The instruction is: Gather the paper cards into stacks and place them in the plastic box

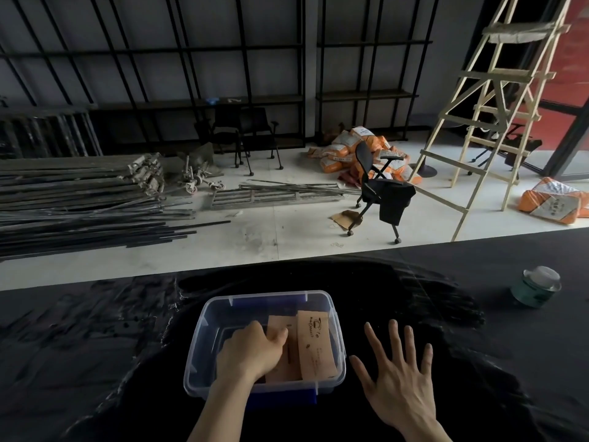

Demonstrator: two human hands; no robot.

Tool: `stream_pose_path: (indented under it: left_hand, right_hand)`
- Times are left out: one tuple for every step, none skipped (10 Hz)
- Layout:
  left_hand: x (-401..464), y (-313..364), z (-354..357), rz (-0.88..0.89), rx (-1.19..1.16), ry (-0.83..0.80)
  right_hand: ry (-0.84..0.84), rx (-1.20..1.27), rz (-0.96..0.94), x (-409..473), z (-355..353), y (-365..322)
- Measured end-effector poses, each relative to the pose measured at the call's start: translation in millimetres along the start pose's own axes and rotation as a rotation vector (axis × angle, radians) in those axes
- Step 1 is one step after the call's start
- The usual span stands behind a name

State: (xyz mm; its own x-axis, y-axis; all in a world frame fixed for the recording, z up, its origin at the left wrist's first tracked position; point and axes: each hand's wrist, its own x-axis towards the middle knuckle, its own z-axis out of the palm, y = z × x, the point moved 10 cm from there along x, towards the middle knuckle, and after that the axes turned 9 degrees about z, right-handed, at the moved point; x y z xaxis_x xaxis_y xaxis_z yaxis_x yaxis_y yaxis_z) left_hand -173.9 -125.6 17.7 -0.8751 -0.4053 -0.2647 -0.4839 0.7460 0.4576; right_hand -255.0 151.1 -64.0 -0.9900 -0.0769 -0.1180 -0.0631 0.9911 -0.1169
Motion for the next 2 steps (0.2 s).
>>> stream_pose_path:
  left_hand:
    - [-14,1,-54,0.075,0.119,0.271]
    - [-23,4,-106,0.192,0.224,0.445]
  right_hand:
    - [-0.111,0.031,0.029,7,-11,-1]
    - [-0.083,0.033,0.076,20,-55,-6]
